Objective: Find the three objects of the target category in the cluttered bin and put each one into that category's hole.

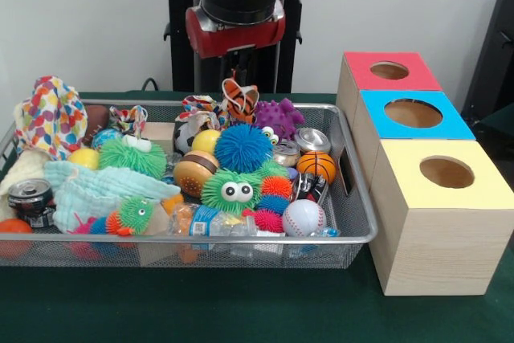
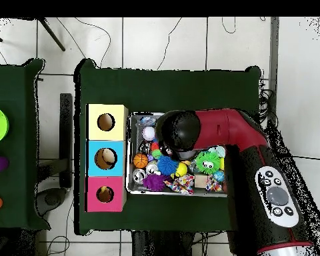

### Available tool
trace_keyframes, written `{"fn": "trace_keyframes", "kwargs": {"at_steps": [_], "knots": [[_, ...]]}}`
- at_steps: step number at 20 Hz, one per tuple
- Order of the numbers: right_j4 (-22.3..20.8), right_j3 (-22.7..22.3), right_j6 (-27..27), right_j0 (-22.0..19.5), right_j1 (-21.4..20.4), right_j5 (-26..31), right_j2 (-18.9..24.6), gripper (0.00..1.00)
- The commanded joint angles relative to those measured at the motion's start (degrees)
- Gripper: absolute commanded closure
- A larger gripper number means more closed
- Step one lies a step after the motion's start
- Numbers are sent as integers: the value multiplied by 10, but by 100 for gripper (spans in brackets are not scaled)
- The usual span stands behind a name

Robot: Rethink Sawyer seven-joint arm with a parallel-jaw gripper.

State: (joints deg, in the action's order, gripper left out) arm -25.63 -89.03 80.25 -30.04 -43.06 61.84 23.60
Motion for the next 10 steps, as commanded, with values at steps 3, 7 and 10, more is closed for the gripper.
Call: {"fn": "trace_keyframes", "kwargs": {"at_steps": [3,7,10], "knots": [[38,-95,81,17,-24,26,-41,100],[49,-110,91,25,-32,17,-51,100],[60,-122,98,33,-40,9,-59,100]]}}
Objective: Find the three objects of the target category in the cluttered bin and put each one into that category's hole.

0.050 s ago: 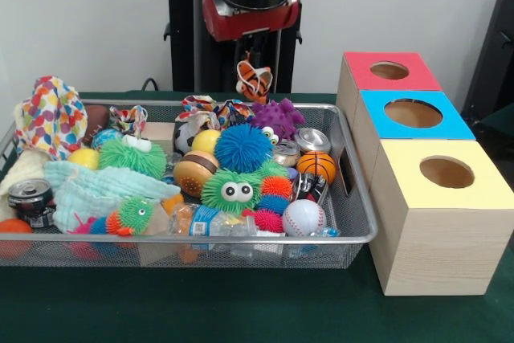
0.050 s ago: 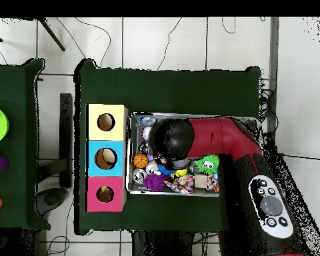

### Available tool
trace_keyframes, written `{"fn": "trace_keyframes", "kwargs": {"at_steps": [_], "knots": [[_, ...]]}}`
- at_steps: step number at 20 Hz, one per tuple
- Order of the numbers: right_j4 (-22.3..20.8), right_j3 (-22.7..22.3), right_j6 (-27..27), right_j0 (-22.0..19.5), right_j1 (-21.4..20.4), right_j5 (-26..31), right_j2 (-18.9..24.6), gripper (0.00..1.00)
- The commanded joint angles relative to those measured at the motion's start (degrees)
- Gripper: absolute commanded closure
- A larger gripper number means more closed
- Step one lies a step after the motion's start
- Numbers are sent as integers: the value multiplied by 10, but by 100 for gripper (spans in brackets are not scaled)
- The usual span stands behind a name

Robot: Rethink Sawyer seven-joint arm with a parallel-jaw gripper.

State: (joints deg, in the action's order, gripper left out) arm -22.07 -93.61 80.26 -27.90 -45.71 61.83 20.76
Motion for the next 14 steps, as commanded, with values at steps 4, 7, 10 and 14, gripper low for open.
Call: {"fn": "trace_keyframes", "kwargs": {"at_steps": [4,7,10,14], "knots": [[39,-89,101,20,-21,-1,-41,100],[49,-94,100,25,-24,-3,-47,100],[59,-100,102,31,-28,-7,-53,100],[71,-111,107,41,-34,-14,-62,100]]}}
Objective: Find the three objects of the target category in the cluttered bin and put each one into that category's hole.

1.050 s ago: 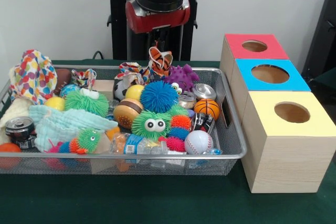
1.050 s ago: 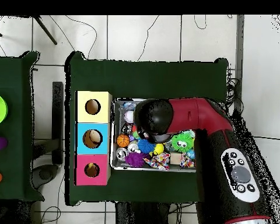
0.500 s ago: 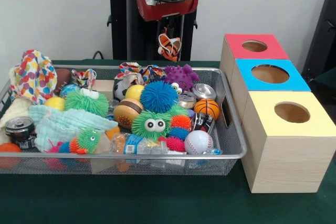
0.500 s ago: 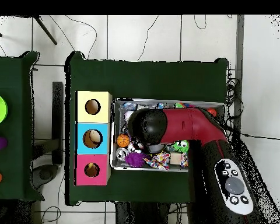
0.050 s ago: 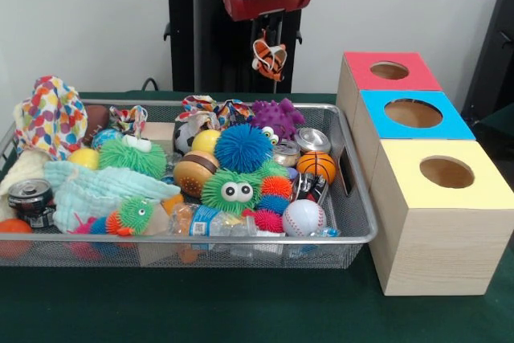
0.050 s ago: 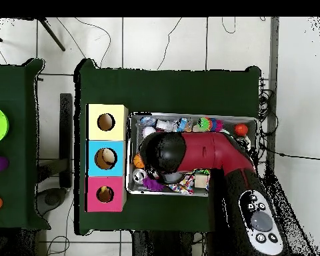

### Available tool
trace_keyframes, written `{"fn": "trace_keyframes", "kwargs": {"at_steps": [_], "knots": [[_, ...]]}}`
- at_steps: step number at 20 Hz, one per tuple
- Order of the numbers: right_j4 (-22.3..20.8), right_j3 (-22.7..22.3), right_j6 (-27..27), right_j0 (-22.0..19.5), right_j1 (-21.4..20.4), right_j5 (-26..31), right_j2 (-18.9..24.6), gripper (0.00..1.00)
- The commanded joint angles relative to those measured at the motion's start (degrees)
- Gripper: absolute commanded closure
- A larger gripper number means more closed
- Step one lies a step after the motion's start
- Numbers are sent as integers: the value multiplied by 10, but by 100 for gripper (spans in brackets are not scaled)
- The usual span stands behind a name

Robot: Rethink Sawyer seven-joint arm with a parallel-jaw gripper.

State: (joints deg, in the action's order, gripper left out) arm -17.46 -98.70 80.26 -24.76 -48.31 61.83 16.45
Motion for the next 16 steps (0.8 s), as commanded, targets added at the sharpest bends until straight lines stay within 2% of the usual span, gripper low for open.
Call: {"fn": "trace_keyframes", "kwargs": {"at_steps": [1,16], "knots": [[29,-63,108,12,-10,-17,-21,100],[75,-82,115,42,-20,-32,-51,100]]}}
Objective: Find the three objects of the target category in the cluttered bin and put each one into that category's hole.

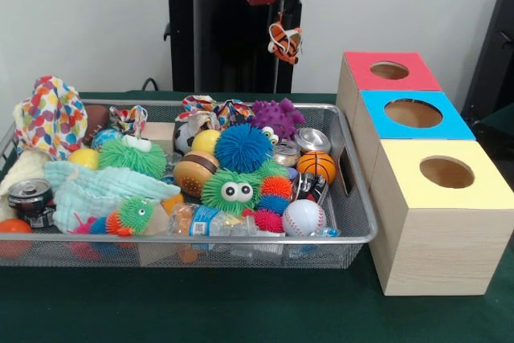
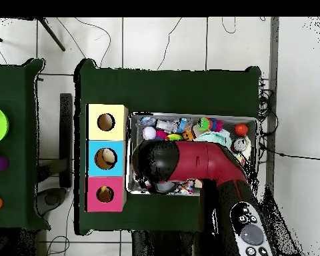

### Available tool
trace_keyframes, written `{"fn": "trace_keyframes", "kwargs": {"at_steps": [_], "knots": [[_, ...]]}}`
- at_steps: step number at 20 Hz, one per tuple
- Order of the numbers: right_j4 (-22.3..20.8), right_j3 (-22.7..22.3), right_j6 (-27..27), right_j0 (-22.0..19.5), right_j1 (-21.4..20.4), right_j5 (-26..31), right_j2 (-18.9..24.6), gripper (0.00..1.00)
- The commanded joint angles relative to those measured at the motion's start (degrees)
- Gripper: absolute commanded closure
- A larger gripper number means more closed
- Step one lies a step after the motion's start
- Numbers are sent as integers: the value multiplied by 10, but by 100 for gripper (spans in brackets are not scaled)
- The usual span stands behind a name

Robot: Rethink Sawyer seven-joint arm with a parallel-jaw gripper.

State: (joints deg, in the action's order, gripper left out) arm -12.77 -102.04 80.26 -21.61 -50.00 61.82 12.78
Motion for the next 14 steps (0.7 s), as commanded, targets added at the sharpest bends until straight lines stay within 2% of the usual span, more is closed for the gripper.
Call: {"fn": "trace_keyframes", "kwargs": {"at_steps": [1,14], "knots": [[32,-49,115,12,-3,-34,-16,100],[79,-75,132,50,-28,-36,-47,100]]}}
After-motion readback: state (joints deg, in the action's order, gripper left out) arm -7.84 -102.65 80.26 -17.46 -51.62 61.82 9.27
